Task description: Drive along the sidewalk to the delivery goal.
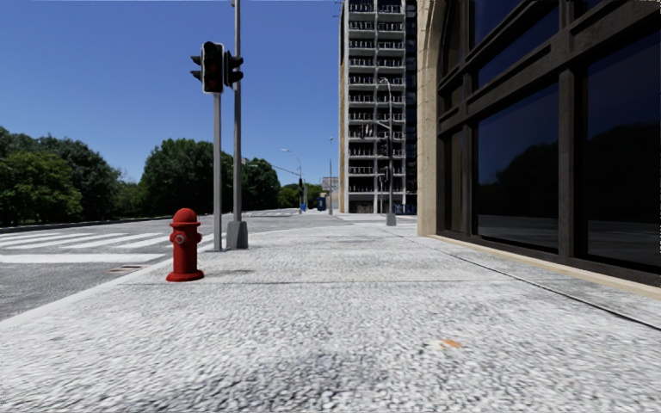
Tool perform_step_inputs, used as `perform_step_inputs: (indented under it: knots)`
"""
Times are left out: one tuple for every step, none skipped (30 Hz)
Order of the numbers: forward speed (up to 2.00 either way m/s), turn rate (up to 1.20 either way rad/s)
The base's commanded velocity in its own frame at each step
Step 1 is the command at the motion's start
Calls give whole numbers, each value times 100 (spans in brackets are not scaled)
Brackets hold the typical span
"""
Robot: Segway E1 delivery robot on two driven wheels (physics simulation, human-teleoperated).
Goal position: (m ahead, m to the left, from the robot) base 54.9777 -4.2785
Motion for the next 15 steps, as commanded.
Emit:
perform_step_inputs:
  knots:
    - [198, 0]
    - [198, 0]
    - [198, 0]
    - [198, 0]
    - [198, 0]
    - [198, 0]
    - [198, 0]
    - [198, 0]
    - [198, 0]
    - [198, 0]
    - [198, 0]
    - [198, 0]
    - [198, 0]
    - [198, 0]
    - [198, 0]
